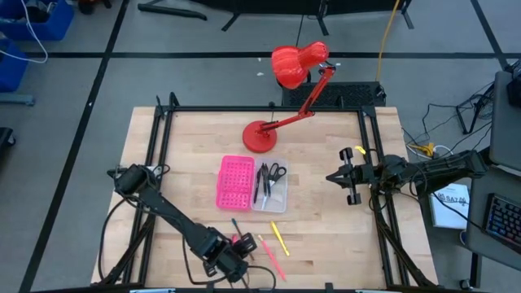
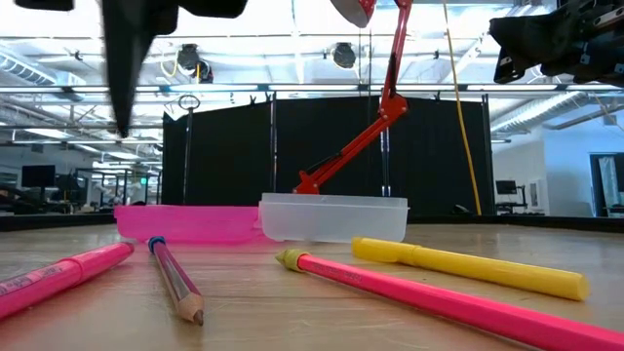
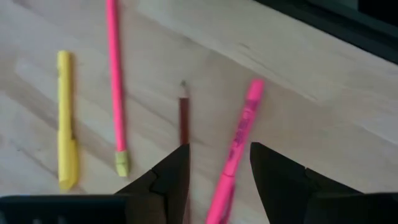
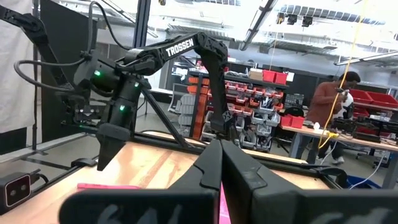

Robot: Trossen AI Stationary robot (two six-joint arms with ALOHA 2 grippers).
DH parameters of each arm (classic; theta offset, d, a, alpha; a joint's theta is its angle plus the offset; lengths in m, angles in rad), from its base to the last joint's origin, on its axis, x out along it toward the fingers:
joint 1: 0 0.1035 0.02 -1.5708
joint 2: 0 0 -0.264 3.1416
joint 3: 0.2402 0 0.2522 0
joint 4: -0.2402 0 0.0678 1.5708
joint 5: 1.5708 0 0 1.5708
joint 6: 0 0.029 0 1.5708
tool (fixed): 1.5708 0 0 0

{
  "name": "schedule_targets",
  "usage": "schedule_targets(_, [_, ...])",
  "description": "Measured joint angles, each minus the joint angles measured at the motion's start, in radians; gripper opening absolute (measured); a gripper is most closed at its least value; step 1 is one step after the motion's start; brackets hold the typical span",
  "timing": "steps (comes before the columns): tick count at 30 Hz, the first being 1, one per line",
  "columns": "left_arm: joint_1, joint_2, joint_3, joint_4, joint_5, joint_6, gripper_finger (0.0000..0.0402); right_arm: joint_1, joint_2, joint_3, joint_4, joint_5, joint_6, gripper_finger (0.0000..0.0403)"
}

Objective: Pick & place school supplies into a supply box
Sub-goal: Put the pink pen into the supply box

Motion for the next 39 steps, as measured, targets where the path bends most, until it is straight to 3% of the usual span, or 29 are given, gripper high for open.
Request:
schedule_targets(13, [0.037, 0.076, -0.001, 0.066, 0.119, 0.082, 0.0175, 0.0, 0.0, 0.0, -0.003, 0.004, -0.003, 0.0])
schedule_targets(24, [0.043, 0.099, -0.001, 0.048, 0.125, 0.114, 0.0175, 0.0, 0.0, 0.0, -0.011, 0.004, 0.001, 0.0])
schedule_targets(39, [0.079, 0.117, -0.001, -0.019, 0.227, 0.153, 0.0175, 0.0, 0.0, 0.0, -0.02, 0.004, 0.023, 0.0])
